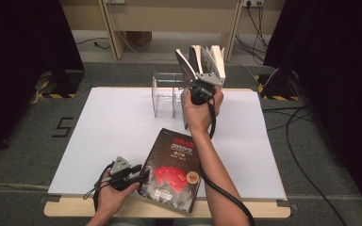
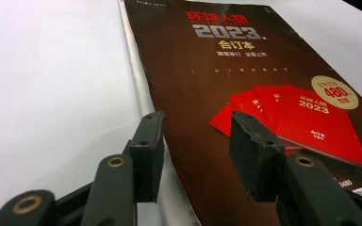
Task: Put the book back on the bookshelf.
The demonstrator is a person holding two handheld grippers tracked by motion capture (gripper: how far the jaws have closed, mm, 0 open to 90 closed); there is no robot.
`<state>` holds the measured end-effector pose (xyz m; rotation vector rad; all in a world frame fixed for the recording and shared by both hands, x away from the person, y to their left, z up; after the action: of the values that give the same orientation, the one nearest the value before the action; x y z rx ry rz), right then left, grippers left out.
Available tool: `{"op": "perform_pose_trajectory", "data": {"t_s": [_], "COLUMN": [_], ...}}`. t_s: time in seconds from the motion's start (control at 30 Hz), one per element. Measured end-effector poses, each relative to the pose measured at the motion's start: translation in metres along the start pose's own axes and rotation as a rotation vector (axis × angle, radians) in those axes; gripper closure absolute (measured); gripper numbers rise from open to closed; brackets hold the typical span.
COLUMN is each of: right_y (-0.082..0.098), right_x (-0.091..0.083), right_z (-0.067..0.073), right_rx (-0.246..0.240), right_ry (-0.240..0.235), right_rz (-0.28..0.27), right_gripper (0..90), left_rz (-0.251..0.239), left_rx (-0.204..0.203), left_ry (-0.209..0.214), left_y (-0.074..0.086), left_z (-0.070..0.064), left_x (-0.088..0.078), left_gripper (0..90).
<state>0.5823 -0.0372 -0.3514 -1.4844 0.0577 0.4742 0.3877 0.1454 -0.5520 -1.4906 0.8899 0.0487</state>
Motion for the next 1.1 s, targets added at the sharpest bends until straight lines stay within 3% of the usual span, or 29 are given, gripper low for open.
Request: {"op": "perform_pose_trajectory", "data": {"t_s": [0.37,0.6,0.87,1.1], "right_y": [0.005,0.004,0.003,0.003], "right_x": [0.011,0.015,0.016,0.017], "right_z": [0.003,0.002,0.005,0.005], "right_rx": [0.007,0.007,0.015,0.008], "right_ry": [0.005,0.055,0.087,0.105], "right_rz": [0.049,0.081,0.032,0.022], "right_gripper": [79.7,84.3,84.6,84.4], "left_rz": [-0.004,-0.002,-0.006,-0.007], "left_rx": [0.001,0.006,0.008,0.011], "left_ry": [0.002,0.004,0.007,0.011], "left_y": [-0.001,-0.001,-0.001,-0.001], "left_z": [0.000,0.000,-0.001,-0.002], "left_x": [-0.001,-0.001,-0.001,-0.001], "left_gripper": [54.8,54.8,54.9,55.0]}}
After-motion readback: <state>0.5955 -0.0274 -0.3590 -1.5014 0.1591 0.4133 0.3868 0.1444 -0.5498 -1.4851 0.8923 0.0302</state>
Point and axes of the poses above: each handheld gripper's, and its own axes: x roughly forward along the jaws, y roughly out of its underside, z roughly to its left, the point moved 10 cm from there along x, roughly forward along the jaws, and after that the axes turned 5 degrees about -y, right-handed, at the moved point
